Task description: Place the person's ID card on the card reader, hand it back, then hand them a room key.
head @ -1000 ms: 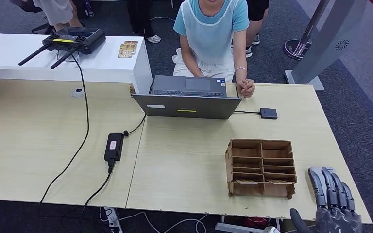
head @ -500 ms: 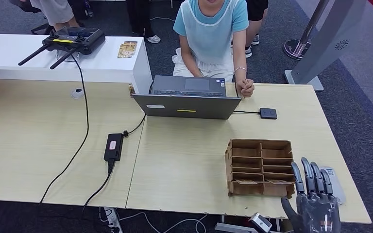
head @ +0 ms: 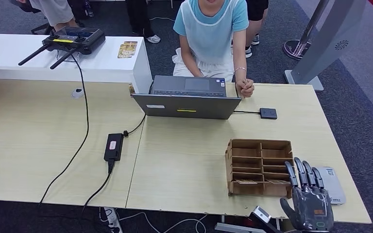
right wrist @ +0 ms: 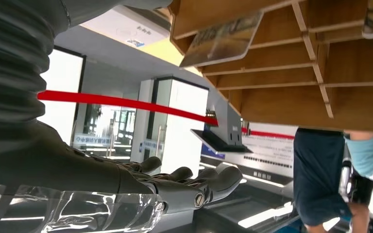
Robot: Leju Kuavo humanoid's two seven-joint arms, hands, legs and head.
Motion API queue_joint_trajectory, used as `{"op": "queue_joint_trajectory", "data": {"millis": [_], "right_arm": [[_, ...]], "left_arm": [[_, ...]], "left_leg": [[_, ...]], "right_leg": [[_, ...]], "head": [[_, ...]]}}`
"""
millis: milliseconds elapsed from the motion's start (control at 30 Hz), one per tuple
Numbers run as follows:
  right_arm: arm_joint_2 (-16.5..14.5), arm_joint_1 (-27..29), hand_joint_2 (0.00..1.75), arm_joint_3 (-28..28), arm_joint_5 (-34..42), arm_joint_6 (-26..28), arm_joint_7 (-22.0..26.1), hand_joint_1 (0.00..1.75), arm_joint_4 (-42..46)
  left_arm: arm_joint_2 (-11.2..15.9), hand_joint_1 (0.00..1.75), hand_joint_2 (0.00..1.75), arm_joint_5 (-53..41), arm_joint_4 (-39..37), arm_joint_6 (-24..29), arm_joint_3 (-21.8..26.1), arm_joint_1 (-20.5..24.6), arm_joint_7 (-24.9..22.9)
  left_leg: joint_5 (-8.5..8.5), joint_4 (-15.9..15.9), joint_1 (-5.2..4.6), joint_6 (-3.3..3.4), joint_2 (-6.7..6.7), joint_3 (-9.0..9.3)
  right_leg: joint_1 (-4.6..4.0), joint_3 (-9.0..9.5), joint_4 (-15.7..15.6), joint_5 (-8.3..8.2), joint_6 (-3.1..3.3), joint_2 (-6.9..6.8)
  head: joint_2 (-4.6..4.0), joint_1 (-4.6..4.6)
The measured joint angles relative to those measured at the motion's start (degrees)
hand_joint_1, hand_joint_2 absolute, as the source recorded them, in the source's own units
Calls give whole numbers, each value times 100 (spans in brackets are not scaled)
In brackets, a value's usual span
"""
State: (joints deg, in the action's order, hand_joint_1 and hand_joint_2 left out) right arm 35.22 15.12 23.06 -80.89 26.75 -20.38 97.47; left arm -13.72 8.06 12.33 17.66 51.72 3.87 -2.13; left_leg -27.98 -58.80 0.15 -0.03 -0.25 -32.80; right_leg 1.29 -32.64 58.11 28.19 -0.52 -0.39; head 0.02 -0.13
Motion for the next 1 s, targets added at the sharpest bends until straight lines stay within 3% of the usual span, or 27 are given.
{"op": "queue_joint_trajectory", "data": {"millis": [1000], "right_arm": [[38, -277, 175, -3, 299, -226, 304, 0, -169]], "left_arm": [[16, 0, 0, -85, 0, -15, -113, -2, -20]], "left_leg": [[0, 0, 0, 0, 0, -1]], "right_leg": [[0, -1, 0, 0, 0, 0]], "head": [[0, -1]]}}
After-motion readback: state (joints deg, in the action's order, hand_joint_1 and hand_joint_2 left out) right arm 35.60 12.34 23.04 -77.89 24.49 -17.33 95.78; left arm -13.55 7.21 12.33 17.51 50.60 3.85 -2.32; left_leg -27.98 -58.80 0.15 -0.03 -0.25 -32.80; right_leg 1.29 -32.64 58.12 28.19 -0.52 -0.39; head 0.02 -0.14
